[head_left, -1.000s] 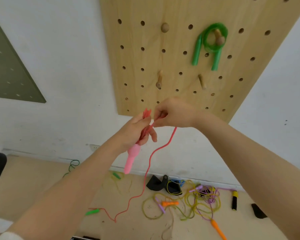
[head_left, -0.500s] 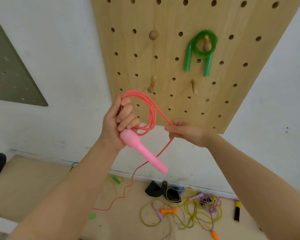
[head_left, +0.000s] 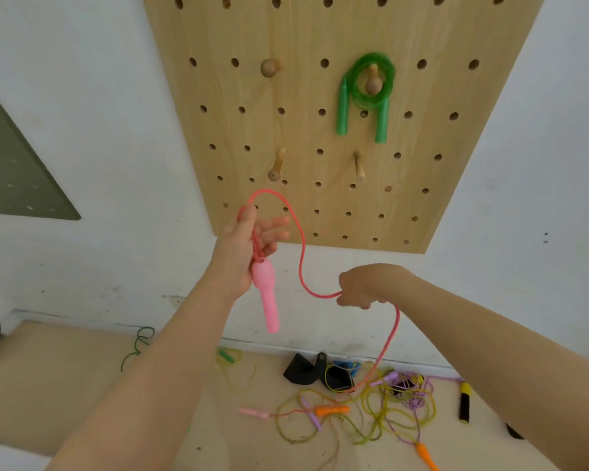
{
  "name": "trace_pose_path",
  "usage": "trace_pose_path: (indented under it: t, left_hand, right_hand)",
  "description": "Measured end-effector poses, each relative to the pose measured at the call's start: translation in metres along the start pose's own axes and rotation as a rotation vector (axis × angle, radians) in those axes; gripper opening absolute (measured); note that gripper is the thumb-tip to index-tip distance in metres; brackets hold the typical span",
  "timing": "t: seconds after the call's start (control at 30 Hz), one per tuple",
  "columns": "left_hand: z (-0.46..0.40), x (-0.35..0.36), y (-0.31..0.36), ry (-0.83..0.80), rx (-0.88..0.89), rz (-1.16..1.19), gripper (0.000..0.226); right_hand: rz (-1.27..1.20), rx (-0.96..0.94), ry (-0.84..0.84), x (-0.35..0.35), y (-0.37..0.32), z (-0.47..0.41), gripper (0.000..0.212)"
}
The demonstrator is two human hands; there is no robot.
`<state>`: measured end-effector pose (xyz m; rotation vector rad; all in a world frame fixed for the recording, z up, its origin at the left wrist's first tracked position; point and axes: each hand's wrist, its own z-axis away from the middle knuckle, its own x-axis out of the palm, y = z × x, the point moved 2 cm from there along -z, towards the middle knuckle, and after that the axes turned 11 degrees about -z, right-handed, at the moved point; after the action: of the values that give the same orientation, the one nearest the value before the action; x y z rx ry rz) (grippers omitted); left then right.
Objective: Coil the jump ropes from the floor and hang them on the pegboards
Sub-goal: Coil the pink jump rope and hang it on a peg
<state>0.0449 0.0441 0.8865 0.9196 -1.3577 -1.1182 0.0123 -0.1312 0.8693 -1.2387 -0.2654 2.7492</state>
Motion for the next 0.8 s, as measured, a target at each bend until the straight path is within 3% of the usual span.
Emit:
trace_pose_path:
  t: [0.1,0.23,0.37,0.47,0.57,0.73,0.8]
  left_hand:
    - [0.006,0.013,-0.009,-0.114,-0.013,-0.362,0.016]
    - [0.022,0.018,-0.005,-0.256,0.011,-0.585,0.025]
    - [0.031,0.005,-0.001,-0.294,-0.079,-0.323,0.032]
    - [0.031,-0.008,0.002,-0.362,-0.083,-0.104,0.035]
    - [0.030,-0.021,0.012,-0.427,-0.134,0.073,0.030]
    - [0.031,-0.041,0.023,-0.357,-0.140,0.190,0.026]
    - [0.029,-0.048,0.025,-0.319,-0.145,0.241,0.028]
  right_hand:
    - [0.165,-0.201,-0.084,-0.009,-0.040,0.020,0.035]
    - [-0.066,-0.613,0.249,-0.043,-0.062,0.042,0.020]
    - [-0.395,-0.694,0.623,-0.075,-0.052,0.052,0.014]
    - [-0.586,-0.654,0.735,-0.077,-0.046,0.041,0.022]
    - [-0.610,-0.619,0.717,-0.063,-0.054,0.019,0.032]
    - [-0.848,-0.750,0.435,-0.032,-0.088,0.000,0.038]
    - [-0.889,-0.801,0.436,-0.024,-0.102,-0.003,0.047]
